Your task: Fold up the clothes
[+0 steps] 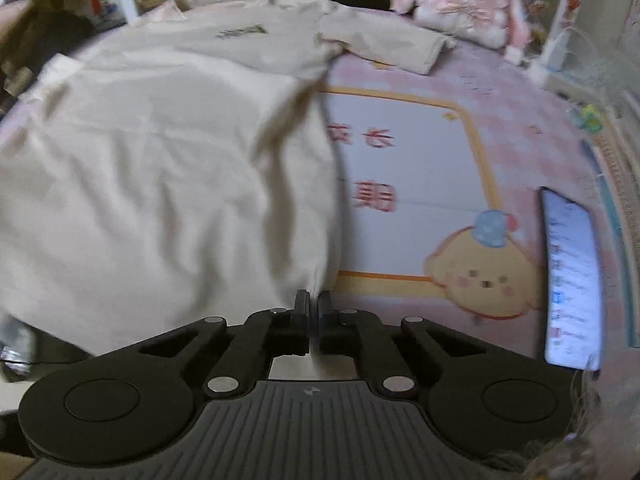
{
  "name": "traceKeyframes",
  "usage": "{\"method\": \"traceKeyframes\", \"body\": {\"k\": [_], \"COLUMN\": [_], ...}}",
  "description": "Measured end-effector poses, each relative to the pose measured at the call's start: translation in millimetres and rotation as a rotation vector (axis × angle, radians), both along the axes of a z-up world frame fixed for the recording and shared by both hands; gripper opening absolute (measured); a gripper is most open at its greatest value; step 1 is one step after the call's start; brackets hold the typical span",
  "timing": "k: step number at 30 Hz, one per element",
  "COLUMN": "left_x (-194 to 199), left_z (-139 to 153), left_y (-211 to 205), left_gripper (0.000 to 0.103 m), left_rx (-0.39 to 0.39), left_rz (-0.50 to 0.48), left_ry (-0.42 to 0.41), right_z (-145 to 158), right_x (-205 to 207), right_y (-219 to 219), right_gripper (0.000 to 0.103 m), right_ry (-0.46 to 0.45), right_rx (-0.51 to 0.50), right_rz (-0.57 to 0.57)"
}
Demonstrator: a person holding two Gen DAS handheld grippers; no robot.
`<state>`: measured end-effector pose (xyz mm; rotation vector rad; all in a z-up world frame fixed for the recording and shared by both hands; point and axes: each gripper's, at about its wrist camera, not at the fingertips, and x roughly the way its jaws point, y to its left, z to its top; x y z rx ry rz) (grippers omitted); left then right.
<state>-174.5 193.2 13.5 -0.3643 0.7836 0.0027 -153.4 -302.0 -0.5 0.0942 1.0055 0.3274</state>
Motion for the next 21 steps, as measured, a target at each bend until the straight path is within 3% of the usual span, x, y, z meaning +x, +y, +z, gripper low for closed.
{"method": "traceKeyframes", "body": {"k": [1, 4, 5, 7, 8, 12, 20, 21], "left_x": [0, 0, 0, -1, -2, -5, 27, 42], "left_z": [0, -1, -2, -2, -2, 5, 19, 27], "left_y": [0, 3, 4, 6, 6, 7, -25, -44], "left_gripper": [0.008, 0.008, 0.008, 0.008, 0.008, 0.008, 0.009, 0.010], "left_rx": [0.007, 0.009, 0.009, 0.008, 0.011, 0.008, -0.160, -0.142], "left_rz": [0.000, 0.019, 0.026, 0.033, 0.037, 0.036, 0.012, -0.054], "left_ry": [0.000, 0.008, 0.011, 0.022, 0.028, 0.026, -0.038, -0.053], "right_z": [13, 42, 44, 28, 18, -7, -20, -20], "right_x": [-5, -17, -19, -17, -16, -12, -8, -9], "right_y": [-5, -20, -24, -28, -31, -27, -12, -11], "right_gripper": [0.003, 0.003, 0.003, 0.003, 0.003, 0.003, 0.004, 0.004], "right_ry": [-0.009, -0.074, -0.082, -0.045, -0.012, 0.048, 0.042, 0.041], "right_rx": [0.153, 0.317, 0.267, 0.031, -0.013, -0.020, -0.067, -0.071], "right_rz": [0.008, -0.036, -0.075, -0.153, -0.167, -0.133, -0.085, -0.082]}}
